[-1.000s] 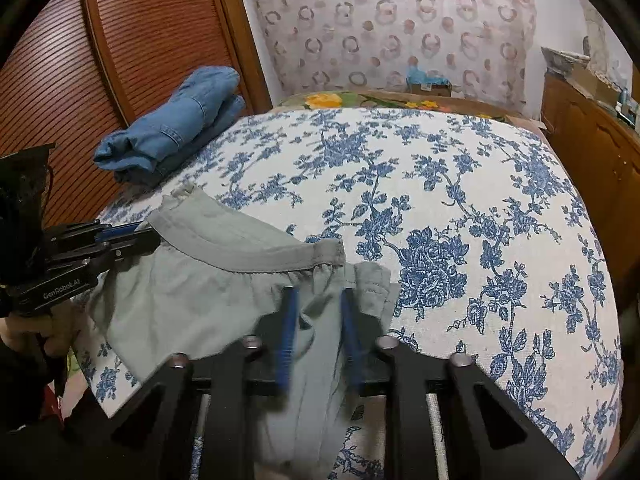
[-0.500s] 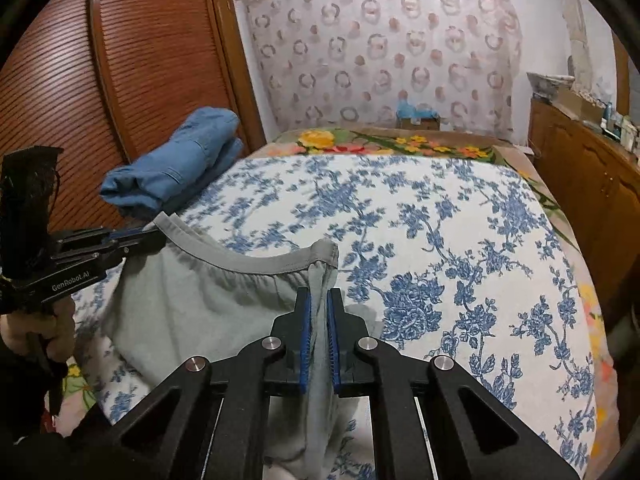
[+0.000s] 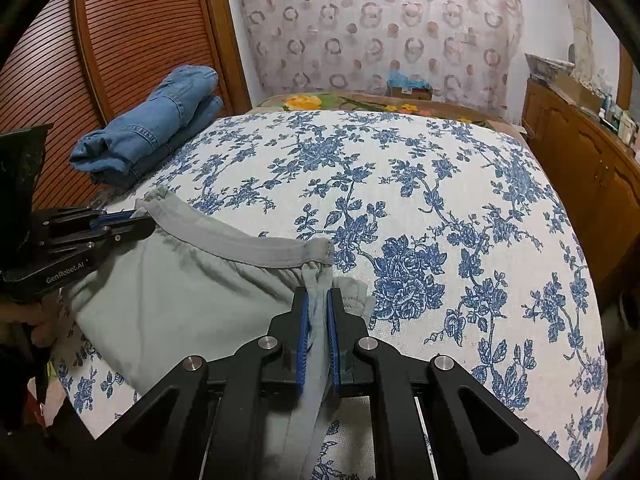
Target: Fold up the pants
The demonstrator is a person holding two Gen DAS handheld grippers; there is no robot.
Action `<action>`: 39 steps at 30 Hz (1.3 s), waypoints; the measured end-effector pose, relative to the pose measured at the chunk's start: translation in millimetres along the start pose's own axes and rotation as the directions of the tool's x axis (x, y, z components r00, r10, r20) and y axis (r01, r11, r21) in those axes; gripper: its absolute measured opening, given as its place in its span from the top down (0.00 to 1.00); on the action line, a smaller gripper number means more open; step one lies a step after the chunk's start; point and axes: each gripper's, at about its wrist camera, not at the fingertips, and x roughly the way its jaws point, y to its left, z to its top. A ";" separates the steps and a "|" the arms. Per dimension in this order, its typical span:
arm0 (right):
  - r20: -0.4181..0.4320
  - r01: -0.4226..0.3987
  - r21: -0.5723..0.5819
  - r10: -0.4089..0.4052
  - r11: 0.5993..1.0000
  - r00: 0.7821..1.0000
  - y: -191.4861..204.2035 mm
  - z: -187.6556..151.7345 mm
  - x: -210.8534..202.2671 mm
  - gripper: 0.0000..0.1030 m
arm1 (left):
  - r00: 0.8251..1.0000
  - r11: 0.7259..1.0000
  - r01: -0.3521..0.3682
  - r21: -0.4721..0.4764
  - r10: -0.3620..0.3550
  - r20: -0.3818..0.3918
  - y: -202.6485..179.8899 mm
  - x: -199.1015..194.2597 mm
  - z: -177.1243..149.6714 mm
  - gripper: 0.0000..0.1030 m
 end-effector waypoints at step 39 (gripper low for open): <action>-0.043 0.004 0.051 -0.002 0.999 0.999 -9.7 -4.9 -8.8 0.57 | 0.999 0.999 0.020 -0.048 -0.021 -0.033 8.7 7.2 0.5 0.72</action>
